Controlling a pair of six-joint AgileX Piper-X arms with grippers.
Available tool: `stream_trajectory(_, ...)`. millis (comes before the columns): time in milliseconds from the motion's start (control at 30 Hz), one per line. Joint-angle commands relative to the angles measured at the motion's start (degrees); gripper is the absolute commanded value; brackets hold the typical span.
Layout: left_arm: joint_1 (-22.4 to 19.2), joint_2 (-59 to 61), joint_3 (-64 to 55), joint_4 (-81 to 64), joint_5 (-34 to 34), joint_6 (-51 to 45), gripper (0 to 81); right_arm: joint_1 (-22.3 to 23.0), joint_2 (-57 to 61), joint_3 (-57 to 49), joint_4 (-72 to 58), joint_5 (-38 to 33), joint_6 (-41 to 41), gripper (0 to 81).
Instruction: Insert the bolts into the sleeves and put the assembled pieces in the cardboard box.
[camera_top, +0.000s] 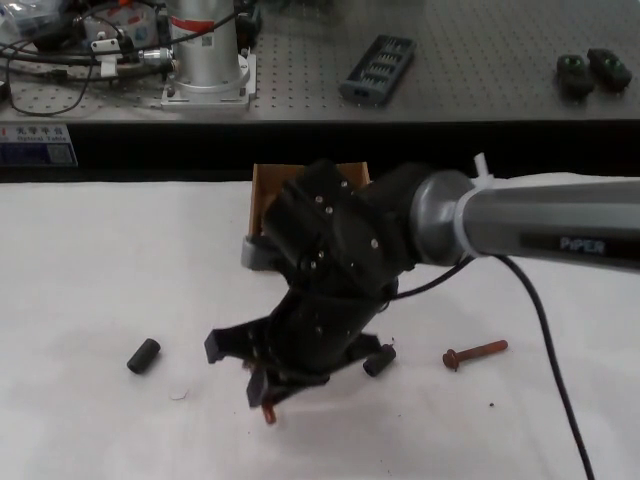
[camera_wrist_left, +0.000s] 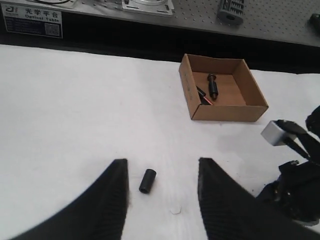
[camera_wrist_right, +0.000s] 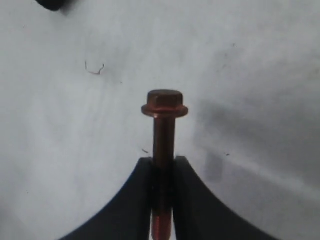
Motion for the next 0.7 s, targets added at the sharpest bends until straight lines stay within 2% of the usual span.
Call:
stream_trajectory(0,0.23,1.20,-0.57,0.10,1.50,-1.95,32.6,-0.02,-0.01,-0.06,1.19,-3.66,0.50,28.4)
stream_trajectory(67,0.23,1.90,-0.57,0.10,1.75,-3.07,32.6,-0.02,-0.01,-0.06,3.13,-3.64,0.87,39.8)
stream_trajectory(100,0.23,2.30,-0.57,0.10,2.19,-3.64,32.6,-0.02,-0.23,-0.18,4.63,-3.80,0.98,41.2)
stream_trajectory(267,-0.02,5.89,-0.57,-1.76,3.97,-9.48,32.6,-1.35,-3.61,-0.18,9.68,-3.21,-5.82,29.1)
stream_trajectory(367,-1.08,10.29,-0.57,-5.51,7.87,-15.92,32.6,-2.47,-8.41,-0.18,13.32,3.90,-11.23,27.6)
stream_trajectory(433,-2.98,14.35,-0.57,-7.75,9.86,-22.36,32.8,-3.28,-11.61,-0.07,15.04,11.49,-15.81,27.6)
stream_trajectory(500,-5.96,18.07,-0.57,-9.13,10.02,-27.82,34.4,-4.33,-15.08,0.49,15.24,16.04,-18.28,27.6)
stream_trajectory(667,-15.66,27.36,-0.57,-14.13,8.27,-37.68,37.5,-8.07,-21.69,4.01,12.61,17.28,-17.99,27.6)
